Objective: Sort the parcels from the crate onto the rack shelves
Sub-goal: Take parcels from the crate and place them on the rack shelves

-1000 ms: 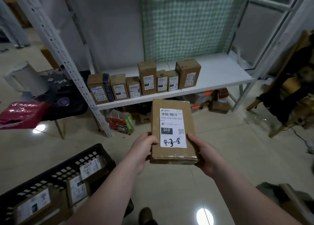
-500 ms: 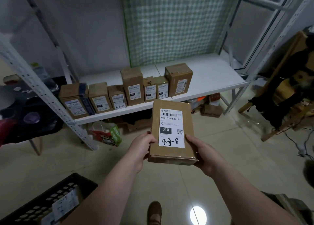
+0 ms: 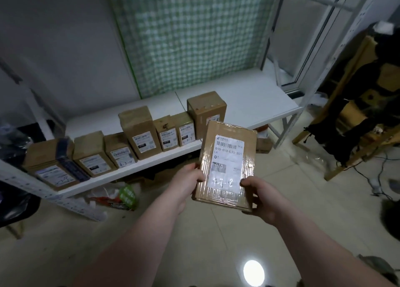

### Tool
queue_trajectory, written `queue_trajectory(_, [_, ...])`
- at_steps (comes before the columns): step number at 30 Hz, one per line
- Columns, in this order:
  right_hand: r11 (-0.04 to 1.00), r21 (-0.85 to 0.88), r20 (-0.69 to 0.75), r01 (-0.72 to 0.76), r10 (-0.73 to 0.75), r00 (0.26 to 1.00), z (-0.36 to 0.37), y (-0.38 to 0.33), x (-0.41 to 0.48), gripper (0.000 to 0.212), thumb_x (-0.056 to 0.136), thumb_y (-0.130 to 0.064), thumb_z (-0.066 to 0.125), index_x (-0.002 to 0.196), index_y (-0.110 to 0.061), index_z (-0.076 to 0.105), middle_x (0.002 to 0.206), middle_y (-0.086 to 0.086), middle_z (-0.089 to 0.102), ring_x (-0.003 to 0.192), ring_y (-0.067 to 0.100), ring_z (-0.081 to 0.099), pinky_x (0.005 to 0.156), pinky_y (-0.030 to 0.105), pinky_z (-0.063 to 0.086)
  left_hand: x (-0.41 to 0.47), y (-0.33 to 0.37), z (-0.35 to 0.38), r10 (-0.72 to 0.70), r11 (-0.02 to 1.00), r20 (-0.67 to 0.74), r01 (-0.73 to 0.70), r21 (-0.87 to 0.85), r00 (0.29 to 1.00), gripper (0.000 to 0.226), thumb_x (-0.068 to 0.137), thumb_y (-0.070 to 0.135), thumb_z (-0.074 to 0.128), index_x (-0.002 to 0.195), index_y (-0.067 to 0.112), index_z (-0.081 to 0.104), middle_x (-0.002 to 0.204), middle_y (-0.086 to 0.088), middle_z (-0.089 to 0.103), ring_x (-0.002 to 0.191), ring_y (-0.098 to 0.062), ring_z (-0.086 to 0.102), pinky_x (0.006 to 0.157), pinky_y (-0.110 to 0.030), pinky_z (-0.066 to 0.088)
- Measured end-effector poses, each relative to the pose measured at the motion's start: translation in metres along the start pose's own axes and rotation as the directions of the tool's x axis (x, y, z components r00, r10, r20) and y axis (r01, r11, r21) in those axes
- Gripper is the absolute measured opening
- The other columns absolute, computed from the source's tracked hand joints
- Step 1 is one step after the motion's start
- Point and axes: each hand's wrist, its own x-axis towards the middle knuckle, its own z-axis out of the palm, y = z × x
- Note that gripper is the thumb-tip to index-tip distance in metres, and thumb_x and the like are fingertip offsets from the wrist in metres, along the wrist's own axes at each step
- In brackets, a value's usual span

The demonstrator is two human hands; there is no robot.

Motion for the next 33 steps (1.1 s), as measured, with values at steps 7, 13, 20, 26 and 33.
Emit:
queue_trajectory(7, [0.999, -0.04, 0.066, 0.002, 0.001, 0.998, -0.067, -0.055, 0.058, 0.016, 0.089, -0.012, 0.05, 0.103, -0.016, 0.057, 0.091, 0.003, 0.056, 0.077, 0.026, 0.052, 0.071, 0.042, 0.046, 0.052, 0.045, 0.069, 0.038, 0.999, -0.002, -0.038, -0.009, 0.999, 0.036, 0.08, -0.002, 0.048, 0.103, 0.018, 0.068, 0.098, -0.003, 0.072, 0.075, -0.013, 0.065, 0.054, -0.017, 0.049])
queue_trajectory(13, [0.989, -0.15, 0.118, 0.009, 0.009, 0.993, -0.14, -0.112, 0.104, 0.02, 0.088, -0.007, 0.048, 0.105, -0.015, 0.056, 0.094, 0.005, 0.056, 0.081, 0.026, 0.052, 0.069, 0.039, 0.045, 0.092, 0.068, 0.147, 0.031, 0.997, -0.03, -0.033, -0.071, 0.999, 0.039, 0.082, -0.002, 0.046, 0.102, 0.023, 0.068, 0.096, 0.001, 0.074, 0.084, -0.014, 0.07, 0.062, -0.023, 0.052])
queue_trajectory(20, [0.977, -0.211, 0.195, -0.026, 0.068, 0.978, -0.173, -0.147, 0.154, 0.039, 0.084, -0.006, 0.047, 0.122, -0.005, 0.057, 0.092, 0.003, 0.059, 0.081, 0.022, 0.053, 0.056, 0.03, 0.047, 0.131, 0.077, 0.191, -0.001, 0.998, -0.11, -0.007, -0.067, 0.994, 0.04, 0.089, 0.006, 0.051, 0.12, 0.028, 0.061, 0.104, 0.005, 0.072, 0.096, -0.014, 0.068, 0.083, -0.034, 0.055])
queue_trajectory(26, [0.987, -0.153, 0.225, -0.043, 0.077, 0.971, -0.164, -0.163, 0.189, 0.025, 0.084, -0.001, 0.045, 0.097, -0.012, 0.064, 0.074, -0.001, 0.058, 0.073, 0.021, 0.048, 0.061, 0.031, 0.045, 0.167, 0.095, 0.186, 0.047, 0.999, -0.158, -0.046, 0.011, 0.986, 0.029, 0.093, 0.013, 0.052, 0.11, 0.035, 0.061, 0.106, 0.008, 0.07, 0.094, -0.01, 0.067, 0.084, -0.034, 0.055])
queue_trajectory(33, [0.991, -0.135, 0.178, -0.007, 0.032, 0.983, -0.161, -0.2, 0.234, 0.042, 0.079, 0.001, 0.046, 0.118, -0.006, 0.059, 0.08, 0.001, 0.065, 0.077, 0.021, 0.056, 0.06, 0.031, 0.048, 0.222, 0.12, 0.181, 0.097, 0.991, -0.153, -0.082, 0.104, 0.984, 0.042, 0.091, 0.008, 0.053, 0.126, 0.031, 0.057, 0.107, 0.007, 0.071, 0.095, -0.011, 0.067, 0.087, -0.039, 0.055])
